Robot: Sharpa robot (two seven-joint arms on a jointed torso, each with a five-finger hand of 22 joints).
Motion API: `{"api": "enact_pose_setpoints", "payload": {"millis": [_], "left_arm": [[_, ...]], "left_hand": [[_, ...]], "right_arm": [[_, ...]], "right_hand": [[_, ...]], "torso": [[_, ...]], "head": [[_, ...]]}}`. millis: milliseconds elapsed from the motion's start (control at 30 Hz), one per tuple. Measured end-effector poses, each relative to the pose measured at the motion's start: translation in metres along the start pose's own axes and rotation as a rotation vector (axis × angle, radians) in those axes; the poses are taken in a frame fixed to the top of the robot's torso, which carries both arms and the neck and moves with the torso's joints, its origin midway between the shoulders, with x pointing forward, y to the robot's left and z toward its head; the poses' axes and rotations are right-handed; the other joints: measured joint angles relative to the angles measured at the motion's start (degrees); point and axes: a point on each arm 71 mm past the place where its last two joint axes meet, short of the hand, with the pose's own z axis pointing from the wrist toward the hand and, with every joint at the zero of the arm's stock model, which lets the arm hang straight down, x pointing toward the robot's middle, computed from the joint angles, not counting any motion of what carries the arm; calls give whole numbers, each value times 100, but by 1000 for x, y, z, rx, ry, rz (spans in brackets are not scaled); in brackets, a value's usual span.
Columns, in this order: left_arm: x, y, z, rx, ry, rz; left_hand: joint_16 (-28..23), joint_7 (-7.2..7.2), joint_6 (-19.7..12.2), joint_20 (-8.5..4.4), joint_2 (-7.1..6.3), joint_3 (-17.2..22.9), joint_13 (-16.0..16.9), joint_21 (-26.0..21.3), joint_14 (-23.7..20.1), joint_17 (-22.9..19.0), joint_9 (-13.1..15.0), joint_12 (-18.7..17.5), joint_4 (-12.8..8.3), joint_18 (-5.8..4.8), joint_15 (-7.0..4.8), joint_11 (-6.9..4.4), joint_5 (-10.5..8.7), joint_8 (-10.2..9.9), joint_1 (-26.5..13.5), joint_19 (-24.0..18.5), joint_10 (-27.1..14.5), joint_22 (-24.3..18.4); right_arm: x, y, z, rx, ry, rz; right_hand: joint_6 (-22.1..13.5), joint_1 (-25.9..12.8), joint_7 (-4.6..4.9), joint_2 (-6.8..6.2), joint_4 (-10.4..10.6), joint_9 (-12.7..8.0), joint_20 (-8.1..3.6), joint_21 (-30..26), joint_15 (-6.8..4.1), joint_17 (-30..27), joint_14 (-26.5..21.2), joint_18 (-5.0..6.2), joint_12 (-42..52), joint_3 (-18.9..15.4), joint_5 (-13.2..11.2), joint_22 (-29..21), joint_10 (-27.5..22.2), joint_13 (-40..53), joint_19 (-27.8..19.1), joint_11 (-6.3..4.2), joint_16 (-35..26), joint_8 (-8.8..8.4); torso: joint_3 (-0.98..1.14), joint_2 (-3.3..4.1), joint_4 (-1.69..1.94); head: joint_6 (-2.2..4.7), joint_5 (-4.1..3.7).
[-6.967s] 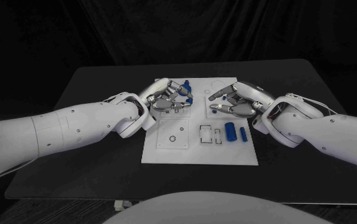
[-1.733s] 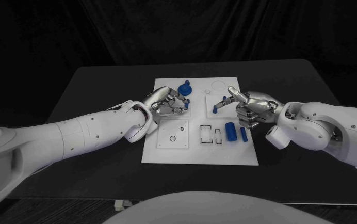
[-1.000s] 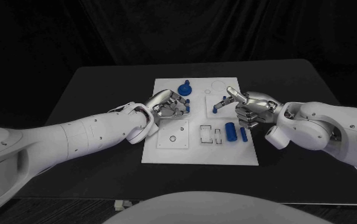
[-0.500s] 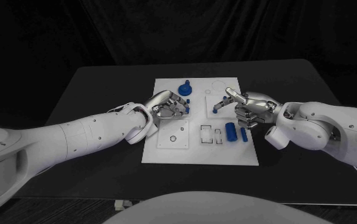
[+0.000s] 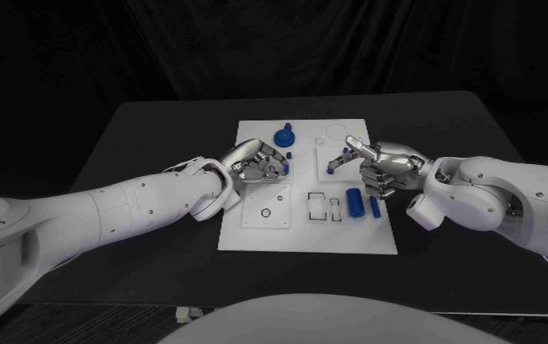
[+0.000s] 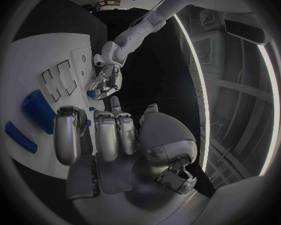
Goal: Assemble the parts on the task board
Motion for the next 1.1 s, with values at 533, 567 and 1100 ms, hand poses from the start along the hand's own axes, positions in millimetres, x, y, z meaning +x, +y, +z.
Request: {"api": "enact_pose_setpoints", "payload": {"millis": [533,567,1100], "left_arm": [[-3,3,-3,-9,2,0],[-3,3,-3,-9,3,-1],[-3,4,-3,-10,6,-2]], "left_hand": [[0,19,-21,-1,-1,-15,0,0,0,0,-12,0,-15,5,0,37,22,-23,1,1,-4,0],[0,19,-21,-1,-1,-15,0,0,0,0,-13,0,-15,5,0,37,22,-23,1,1,-4,0],[0,73,-194,26,-59,-112,0,-23,1,0,-99,0,15,73,41,75,-115,-72,-56,18,-7,0]], "right_arm": [[2,0,1,2,16,2],[2,0,1,2,17,2],[4,0,2,3,32,3]], "right_hand": [[-20,129,20,-22,-53,-19,0,0,0,0,0,0,0,85,110,-1,0,0,0,0,0,77],[-21,129,20,-22,-53,-21,0,0,0,0,0,0,0,85,110,-1,0,-1,0,0,0,78],[-21,183,20,-17,-85,-20,0,0,0,0,0,0,0,117,173,-2,0,-1,0,0,0,115]], "torso": [[1,-2,-3],[1,-2,-3],[0,-1,-2]], "head": [[-1,8],[-1,8],[-1,11]]}}
